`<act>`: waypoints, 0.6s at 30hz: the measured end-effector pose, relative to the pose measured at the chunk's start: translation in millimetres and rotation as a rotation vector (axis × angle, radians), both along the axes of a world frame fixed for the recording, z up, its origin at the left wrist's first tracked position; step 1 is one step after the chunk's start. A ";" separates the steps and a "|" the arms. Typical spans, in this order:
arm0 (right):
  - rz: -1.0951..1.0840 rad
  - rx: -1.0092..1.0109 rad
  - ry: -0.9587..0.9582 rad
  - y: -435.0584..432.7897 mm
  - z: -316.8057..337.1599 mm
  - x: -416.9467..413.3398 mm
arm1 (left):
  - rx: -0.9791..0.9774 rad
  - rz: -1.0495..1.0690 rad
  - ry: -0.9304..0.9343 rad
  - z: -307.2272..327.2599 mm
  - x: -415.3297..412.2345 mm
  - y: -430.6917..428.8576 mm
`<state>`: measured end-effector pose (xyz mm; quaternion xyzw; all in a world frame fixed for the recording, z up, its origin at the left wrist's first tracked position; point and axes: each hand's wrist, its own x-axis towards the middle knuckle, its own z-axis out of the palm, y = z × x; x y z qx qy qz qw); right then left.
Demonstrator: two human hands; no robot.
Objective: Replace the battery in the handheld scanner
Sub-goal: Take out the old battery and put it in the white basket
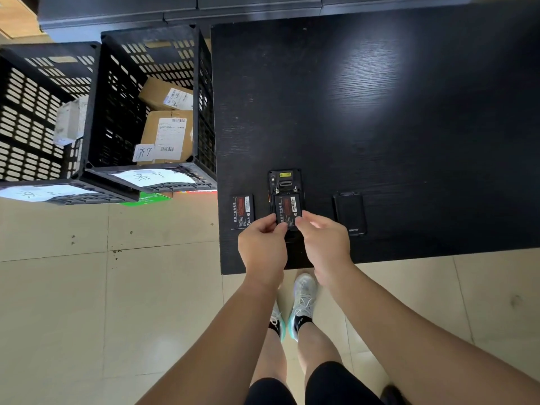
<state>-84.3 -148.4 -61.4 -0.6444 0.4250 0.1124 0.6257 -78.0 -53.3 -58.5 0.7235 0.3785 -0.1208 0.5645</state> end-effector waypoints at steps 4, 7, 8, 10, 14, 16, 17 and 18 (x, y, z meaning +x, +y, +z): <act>-0.016 0.055 0.042 -4.7 2.9 6.0 | -0.059 0.047 0.019 -0.5 -0.2 1.4; -0.021 0.078 0.062 -6.7 4.9 9.3 | -0.117 0.103 0.051 -0.7 2.1 0.3; -0.019 0.084 0.070 -6.9 5.0 10.2 | -0.138 0.122 0.064 -0.1 3.4 -0.1; -0.016 0.078 0.076 -7.5 4.6 11.8 | -0.179 0.151 0.099 1.5 6.6 -0.1; 0.004 0.056 0.064 -9.3 5.1 12.3 | -0.294 0.165 0.162 4.4 10.7 3.4; 0.015 0.070 0.053 -9.3 7.1 10.9 | -0.325 0.150 0.153 8.3 10.7 6.2; 0.020 0.085 0.042 -9.4 8.9 10.3 | -0.330 0.137 0.140 10.7 10.9 7.7; 0.025 0.099 0.030 -9.4 11.5 9.5 | -0.332 0.122 0.127 13.9 11.0 8.7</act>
